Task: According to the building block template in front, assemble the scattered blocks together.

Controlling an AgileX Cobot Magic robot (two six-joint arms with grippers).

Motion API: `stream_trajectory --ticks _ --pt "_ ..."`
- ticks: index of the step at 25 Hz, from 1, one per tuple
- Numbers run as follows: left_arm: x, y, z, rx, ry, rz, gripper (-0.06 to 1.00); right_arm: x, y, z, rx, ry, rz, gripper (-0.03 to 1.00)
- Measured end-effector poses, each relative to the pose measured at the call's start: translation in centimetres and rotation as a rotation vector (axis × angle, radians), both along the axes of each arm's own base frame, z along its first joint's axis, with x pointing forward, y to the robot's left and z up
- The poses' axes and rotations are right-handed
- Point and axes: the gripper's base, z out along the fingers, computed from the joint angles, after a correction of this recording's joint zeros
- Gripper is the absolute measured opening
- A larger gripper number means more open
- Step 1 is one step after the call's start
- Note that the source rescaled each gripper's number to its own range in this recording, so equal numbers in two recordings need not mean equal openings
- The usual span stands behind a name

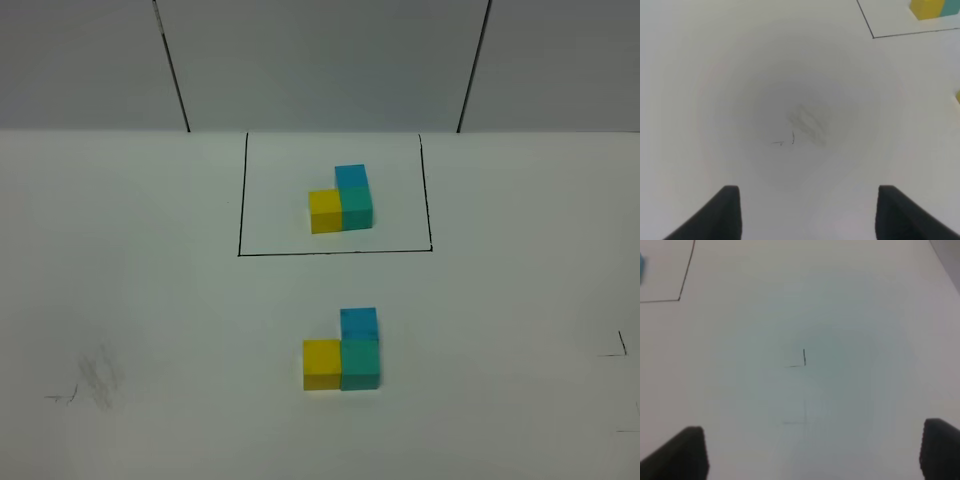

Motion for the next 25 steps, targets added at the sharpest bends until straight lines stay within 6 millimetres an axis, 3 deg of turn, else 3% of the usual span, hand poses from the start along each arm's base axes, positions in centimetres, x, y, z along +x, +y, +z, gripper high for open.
stream_trajectory --ticks 25 --pt "0.0 0.0 0.0 -0.002 0.0 0.001 0.29 0.08 0.1 -0.13 0.013 0.002 0.027 0.88"
